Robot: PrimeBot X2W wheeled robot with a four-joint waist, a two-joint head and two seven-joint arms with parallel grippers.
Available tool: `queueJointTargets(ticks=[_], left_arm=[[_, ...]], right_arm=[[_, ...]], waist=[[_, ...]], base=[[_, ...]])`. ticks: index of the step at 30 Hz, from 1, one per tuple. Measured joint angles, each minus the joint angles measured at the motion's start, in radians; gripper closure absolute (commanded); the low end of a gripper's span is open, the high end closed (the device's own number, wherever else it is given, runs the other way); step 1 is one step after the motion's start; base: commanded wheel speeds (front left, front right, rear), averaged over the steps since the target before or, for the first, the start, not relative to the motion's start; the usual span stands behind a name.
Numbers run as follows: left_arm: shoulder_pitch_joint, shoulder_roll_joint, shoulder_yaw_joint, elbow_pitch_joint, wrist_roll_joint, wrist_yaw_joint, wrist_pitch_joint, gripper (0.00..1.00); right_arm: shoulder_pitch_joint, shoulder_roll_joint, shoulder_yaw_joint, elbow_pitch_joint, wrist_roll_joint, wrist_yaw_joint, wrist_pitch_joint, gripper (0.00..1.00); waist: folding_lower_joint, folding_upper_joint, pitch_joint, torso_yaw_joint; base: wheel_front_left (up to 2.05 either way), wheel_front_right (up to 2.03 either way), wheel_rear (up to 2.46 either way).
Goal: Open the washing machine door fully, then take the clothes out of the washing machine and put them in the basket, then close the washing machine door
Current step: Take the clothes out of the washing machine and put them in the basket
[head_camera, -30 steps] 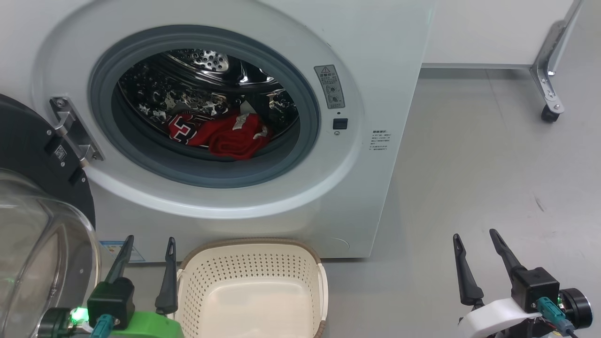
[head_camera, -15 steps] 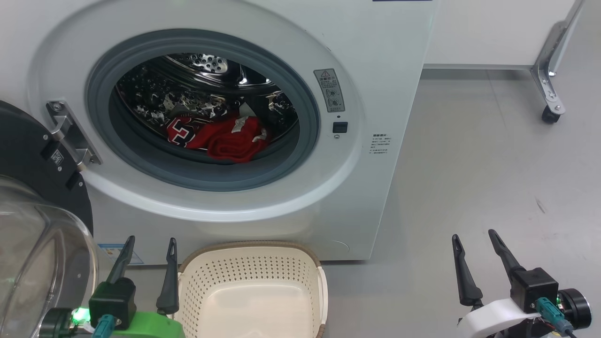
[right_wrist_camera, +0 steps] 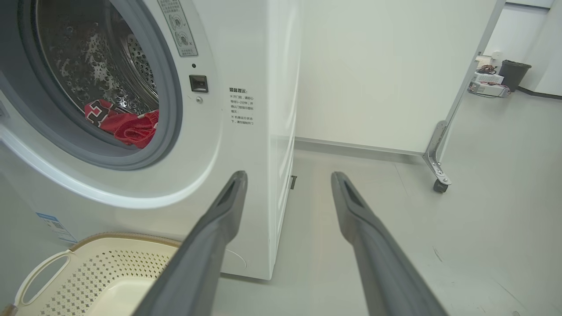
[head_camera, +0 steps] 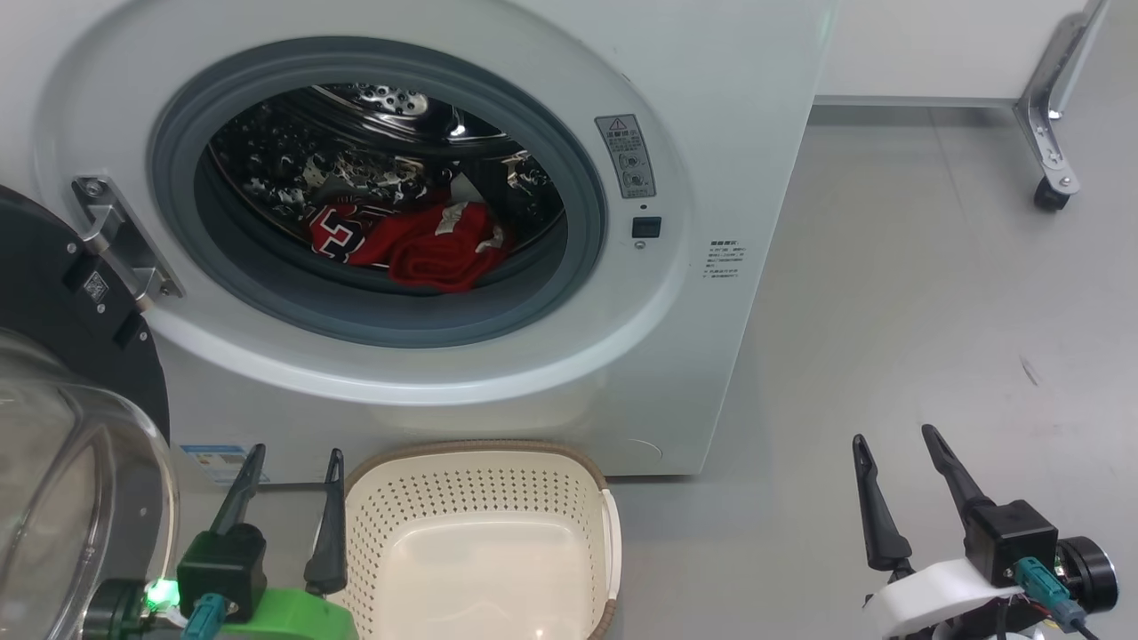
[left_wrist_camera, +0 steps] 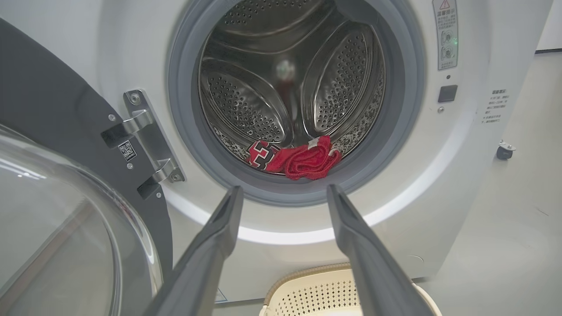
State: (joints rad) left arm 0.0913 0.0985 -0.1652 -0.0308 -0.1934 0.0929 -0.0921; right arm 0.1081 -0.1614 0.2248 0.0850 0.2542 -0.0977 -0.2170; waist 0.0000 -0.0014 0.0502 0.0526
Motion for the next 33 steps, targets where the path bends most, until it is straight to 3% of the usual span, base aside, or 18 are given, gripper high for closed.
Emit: queueJointTargets(ticks=[10,17,27,33], left_arm=[[-0.095,-0.008,-0.017,0.062,-0.020,-0.029,0.028,0.00],[-0.217,-0.012,-0.037,0.152,-0.046,-0.074,0.093,0.00],[-0.459,-0.011,-0.028,0.258,-0.107,-0.139,0.200,0.00],[-0.604,0.020,0.005,0.321,-0.142,-0.161,0.270,0.00]], right_arm=[[-0.042,-0.005,0.007,-0.032,-0.001,0.008,0.000,0.00],[-0.080,-0.005,0.012,-0.048,-0.002,0.009,0.001,0.00],[-0.138,0.006,0.019,-0.075,-0.003,0.017,0.002,0.00],[-0.173,0.023,0.019,-0.079,-0.001,0.018,0.000,0.00]], waist=[[0.0000,0.0000,0.072,-0.010],[0.0000,0.0000,0.140,-0.032],[0.0000,0.0000,0.250,-0.093],[0.0000,0.0000,0.321,-0.144]], base=[[0.00,0.00,0.00],[0.00,0.00,0.00],[0.00,0.00,0.00],[0.00,0.00,0.00]])
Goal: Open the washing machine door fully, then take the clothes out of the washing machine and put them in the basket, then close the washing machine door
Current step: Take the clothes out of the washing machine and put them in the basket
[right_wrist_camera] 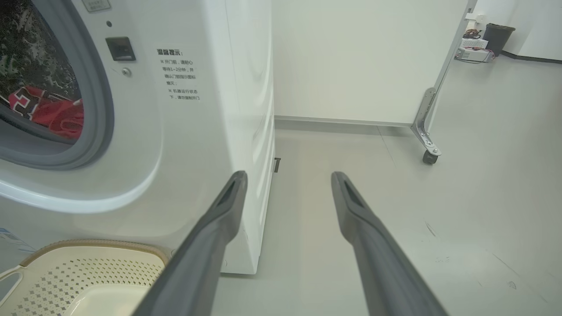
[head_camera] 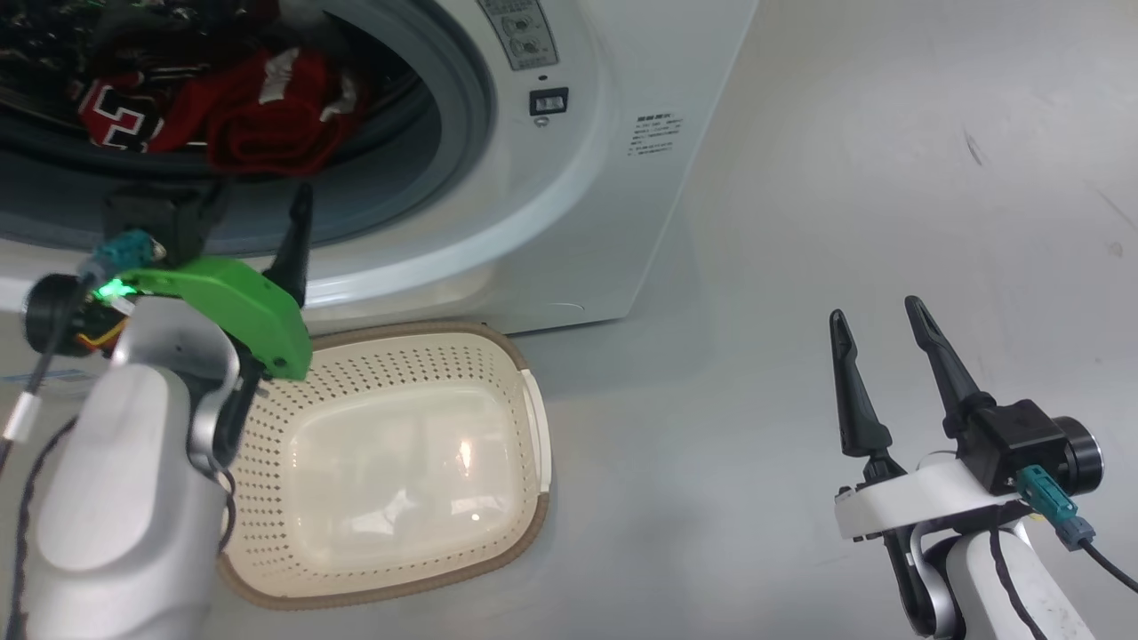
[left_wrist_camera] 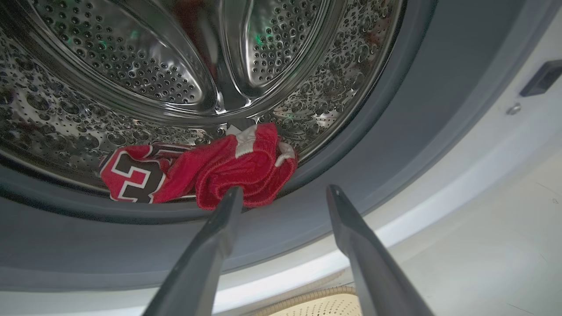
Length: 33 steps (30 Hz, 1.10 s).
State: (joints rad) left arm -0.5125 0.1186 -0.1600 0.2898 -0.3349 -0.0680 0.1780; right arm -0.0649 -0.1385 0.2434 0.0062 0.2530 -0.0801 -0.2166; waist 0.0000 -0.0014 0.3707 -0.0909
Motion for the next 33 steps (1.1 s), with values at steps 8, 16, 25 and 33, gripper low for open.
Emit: queueJointTargets(ticks=[8,16,25,33], left_arm=[[-0.203,0.071,0.039,0.067,-0.013,-0.014,0.100,0.00],[-0.335,0.125,0.053,0.132,-0.014,-0.025,0.161,0.00],[-0.405,0.145,0.059,0.235,-0.014,-0.026,0.209,0.00],[-0.457,0.151,0.063,0.304,-0.011,-0.024,0.226,1.00]], right_arm=[[-0.057,0.030,0.004,0.001,0.010,0.009,-0.010,0.00],[-0.101,0.049,0.011,0.017,0.021,0.018,-0.021,0.00],[-0.142,0.059,0.006,0.045,0.031,0.026,-0.031,0.00],[-0.158,0.063,0.002,0.070,0.031,0.030,-0.031,0.00]], waist=[[0.0000,0.0000,0.109,-0.082],[0.0000,0.0000,0.198,-0.151],[0.0001,0.0000,0.270,-0.198],[0.0000,0.0000,0.287,-0.210]], base=[[0.00,0.00,0.00],[0.00,0.00,0.00],[0.00,0.00,0.00],[0.00,0.00,0.00]])
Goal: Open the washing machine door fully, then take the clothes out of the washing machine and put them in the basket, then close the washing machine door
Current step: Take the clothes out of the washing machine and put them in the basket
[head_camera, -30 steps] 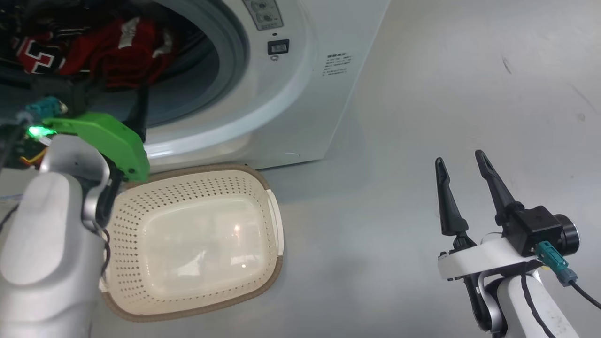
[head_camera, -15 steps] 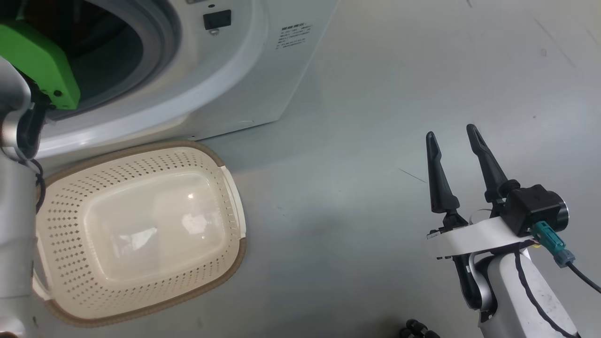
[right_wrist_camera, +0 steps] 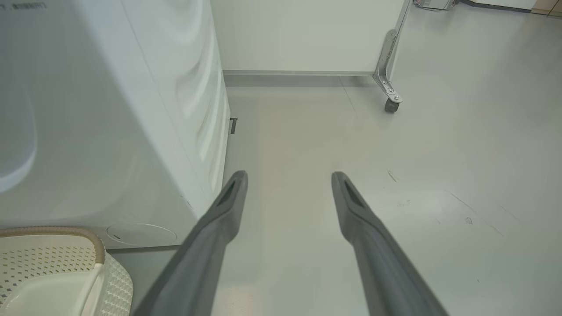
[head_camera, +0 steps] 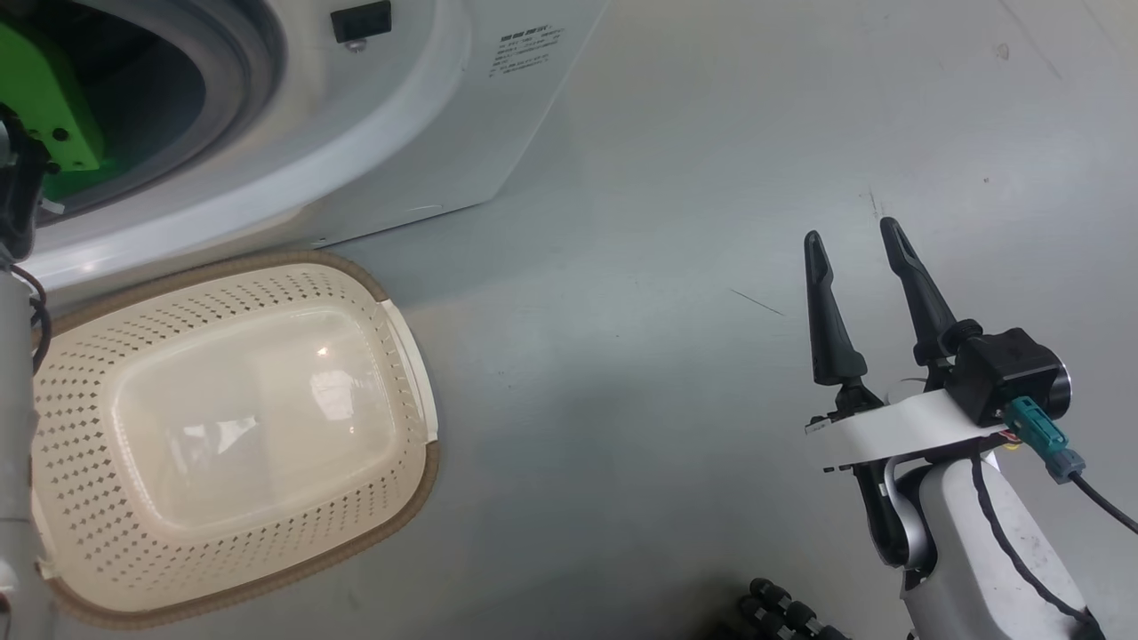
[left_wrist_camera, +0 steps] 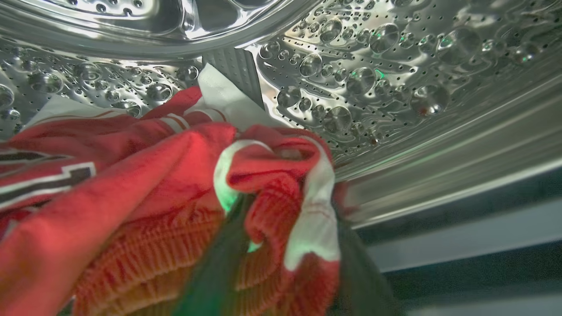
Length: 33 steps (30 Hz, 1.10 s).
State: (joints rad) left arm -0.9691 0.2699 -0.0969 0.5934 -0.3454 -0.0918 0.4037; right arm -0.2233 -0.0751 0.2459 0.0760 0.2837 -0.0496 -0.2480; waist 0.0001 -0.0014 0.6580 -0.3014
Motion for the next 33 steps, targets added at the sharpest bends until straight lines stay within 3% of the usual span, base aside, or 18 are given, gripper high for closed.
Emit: queueJointTargets(ticks=[12,33], left_arm=[[-0.027,-0.021,-0.011,0.058,0.013,0.006,-0.063,1.00],[0.045,-0.095,0.018,0.034,0.022,0.044,-0.435,1.00]], right_arm=[[-0.015,0.004,-0.021,0.017,0.000,0.004,-0.001,0.00],[-0.010,-0.012,-0.076,0.017,-0.015,0.004,-0.001,0.00]], waist=[[0.0001,0.0000,-0.015,0.016],[0.0001,0.0000,-0.104,0.110]], base=[[0.00,0.00,0.00],[0.00,0.00,0.00]])
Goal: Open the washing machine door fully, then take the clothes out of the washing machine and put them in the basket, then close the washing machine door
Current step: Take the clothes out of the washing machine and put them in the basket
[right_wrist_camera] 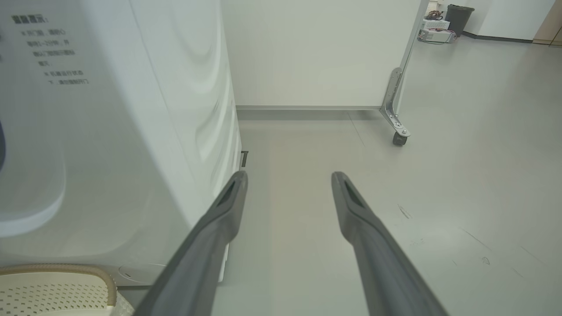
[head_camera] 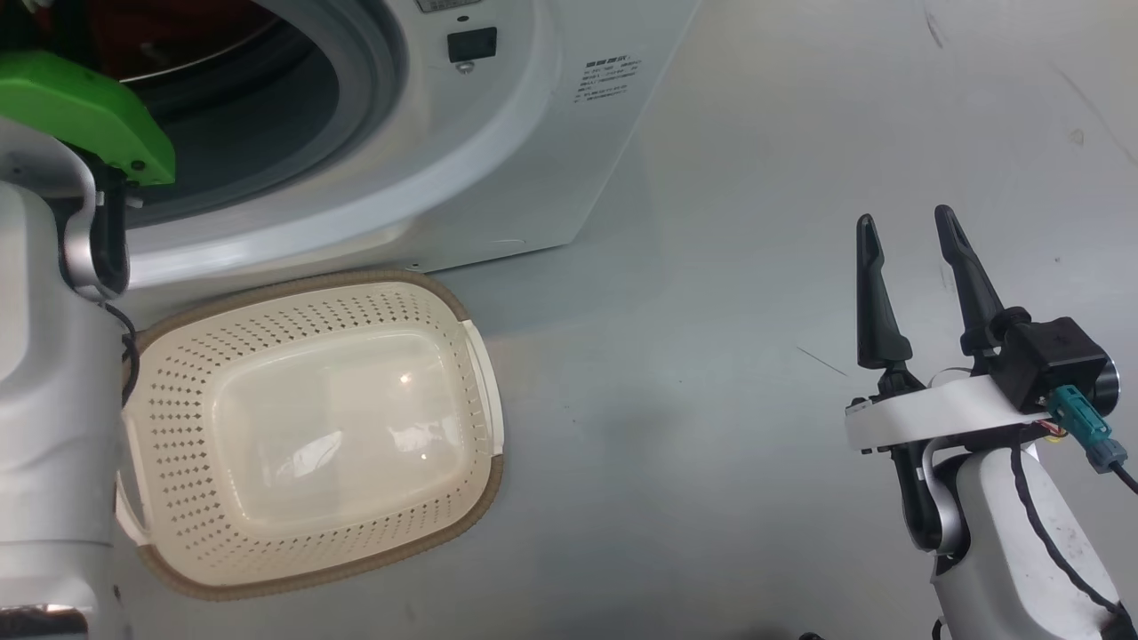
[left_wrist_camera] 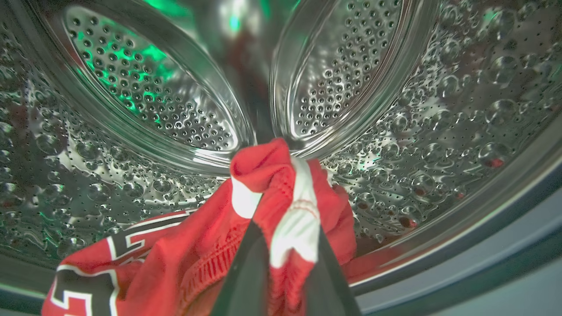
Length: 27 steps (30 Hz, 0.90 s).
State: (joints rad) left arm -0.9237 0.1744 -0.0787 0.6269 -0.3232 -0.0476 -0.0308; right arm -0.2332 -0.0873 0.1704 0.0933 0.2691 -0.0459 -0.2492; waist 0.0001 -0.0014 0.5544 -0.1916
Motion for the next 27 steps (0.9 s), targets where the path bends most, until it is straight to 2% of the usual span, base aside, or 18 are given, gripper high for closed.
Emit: queueJointTargets(ticks=[12,21,27], left_arm=[[0.153,-0.019,0.009,-0.070,0.008,0.022,-0.207,1.00],[0.252,-0.064,0.009,-0.165,0.008,0.027,-0.221,1.00],[0.331,-0.072,0.007,-0.250,0.023,0.032,-0.222,1.00]], right_arm=[[0.030,-0.008,-0.019,0.012,-0.010,0.001,0.000,0.00],[0.072,-0.016,-0.039,0.019,-0.010,0.001,0.000,0.00],[0.098,-0.024,-0.044,0.024,-0.014,0.001,0.000,0.00]], waist=[[-0.0001,0.0000,-0.075,0.050],[-0.0001,0.0000,-0.141,0.090],[-0.0001,0.0000,-0.184,0.123]], base=[[0.00,0.00,0.00],[0.00,0.00,0.00],[0.00,0.00,0.00]])
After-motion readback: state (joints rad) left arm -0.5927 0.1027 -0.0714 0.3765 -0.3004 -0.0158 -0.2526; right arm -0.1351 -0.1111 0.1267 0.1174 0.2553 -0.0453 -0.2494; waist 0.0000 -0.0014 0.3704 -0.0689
